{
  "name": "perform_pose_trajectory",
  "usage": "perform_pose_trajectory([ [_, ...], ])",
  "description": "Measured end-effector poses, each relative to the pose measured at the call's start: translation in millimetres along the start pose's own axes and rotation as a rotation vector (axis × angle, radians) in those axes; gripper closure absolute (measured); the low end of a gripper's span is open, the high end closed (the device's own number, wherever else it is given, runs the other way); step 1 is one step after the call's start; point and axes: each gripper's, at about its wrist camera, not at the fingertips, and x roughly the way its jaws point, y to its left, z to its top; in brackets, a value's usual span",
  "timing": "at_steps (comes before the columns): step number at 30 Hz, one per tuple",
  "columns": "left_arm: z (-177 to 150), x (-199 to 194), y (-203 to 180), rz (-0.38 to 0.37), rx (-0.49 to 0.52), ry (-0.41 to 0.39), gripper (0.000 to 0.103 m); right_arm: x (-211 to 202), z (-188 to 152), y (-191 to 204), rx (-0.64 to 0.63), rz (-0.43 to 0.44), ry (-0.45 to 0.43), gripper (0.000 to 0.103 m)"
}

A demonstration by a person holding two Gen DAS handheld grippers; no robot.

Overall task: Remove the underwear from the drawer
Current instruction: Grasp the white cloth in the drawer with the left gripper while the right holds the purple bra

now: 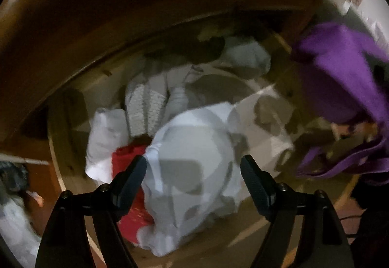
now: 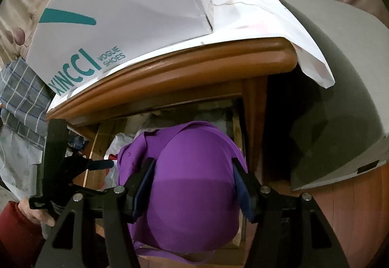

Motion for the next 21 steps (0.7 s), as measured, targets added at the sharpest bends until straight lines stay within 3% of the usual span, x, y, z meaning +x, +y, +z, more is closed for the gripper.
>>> perform_pose_trajectory([
  [4, 0.4, 16.8, -5.0, 0.022, 0.063, 0.058, 0.021, -0.3, 1.4, 0.1, 0.003, 0.001, -0.001, 0.041],
  [8, 3.3, 33.3, -12.9, 0.059, 0.117, 0.126, 0.022, 1.1, 1.1, 0.5, 0.0, -0.002, 0.002, 0.041],
  [10, 3.8, 39.4, -11.6, 0.054, 0.101, 0.152, 0.041, 2.2, 0.8, 1.4, -0.001, -0.003, 0.005, 0.041],
  [12, 3.0, 47.1, -6.8, 0.04, 0.05, 0.187, 0.079, 2.2, 0.7, 2.0, -0.001, -0.001, 0.004, 0.041],
  [13, 2.3, 49.0, -5.0, 0.03, 0.03, 0.197, 0.085, 1.9, 1.0, 1.8, -0.003, -0.001, 0.003, 0.041],
  [21, -17.0, 13.7, -4.3, 0.025, -0.031, 0.109, 0.093, -0.7, -0.5, 1.6, -0.014, -0.008, -0.004, 0.041],
])
